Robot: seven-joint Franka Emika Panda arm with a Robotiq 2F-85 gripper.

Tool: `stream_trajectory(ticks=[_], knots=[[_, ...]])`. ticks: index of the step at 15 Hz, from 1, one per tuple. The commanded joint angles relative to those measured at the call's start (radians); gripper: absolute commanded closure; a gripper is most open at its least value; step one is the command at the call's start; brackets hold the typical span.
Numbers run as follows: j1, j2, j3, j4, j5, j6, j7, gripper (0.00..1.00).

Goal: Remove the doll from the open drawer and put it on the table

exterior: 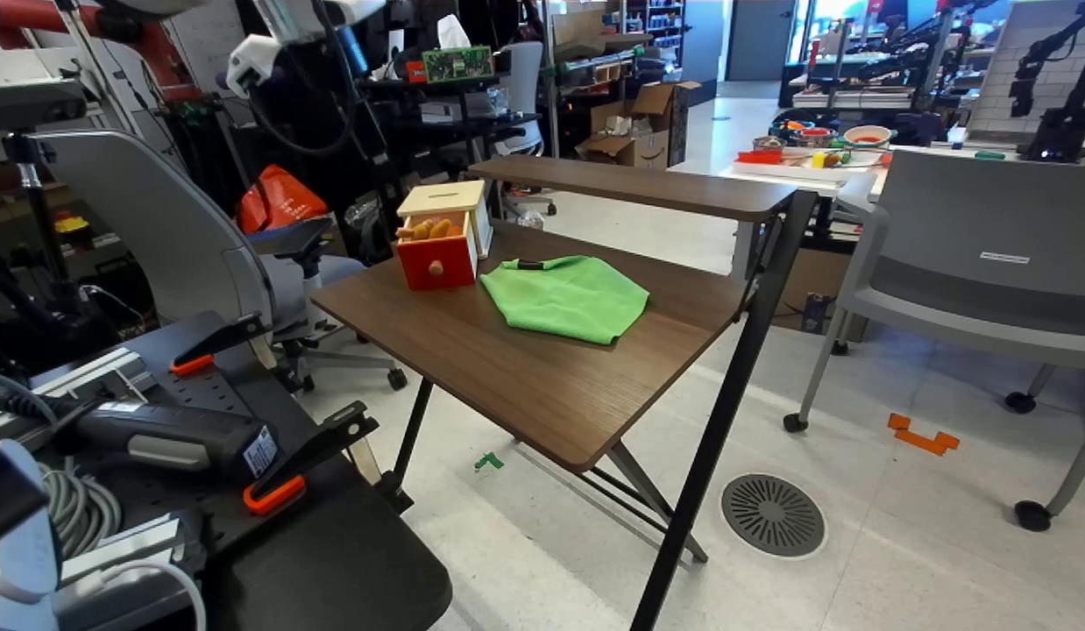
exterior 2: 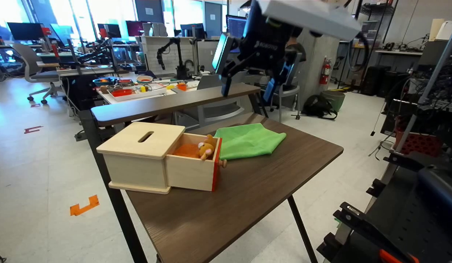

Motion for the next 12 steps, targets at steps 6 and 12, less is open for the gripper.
stream_trajectory(ticks=[6,12], knots=[[0.247,0.345,-0.195,0.324,0.035,0.003,0.002,0.0],[0.302,0.461,-0.23,0.446,0.081,-0.014,-0.005,0.07]])
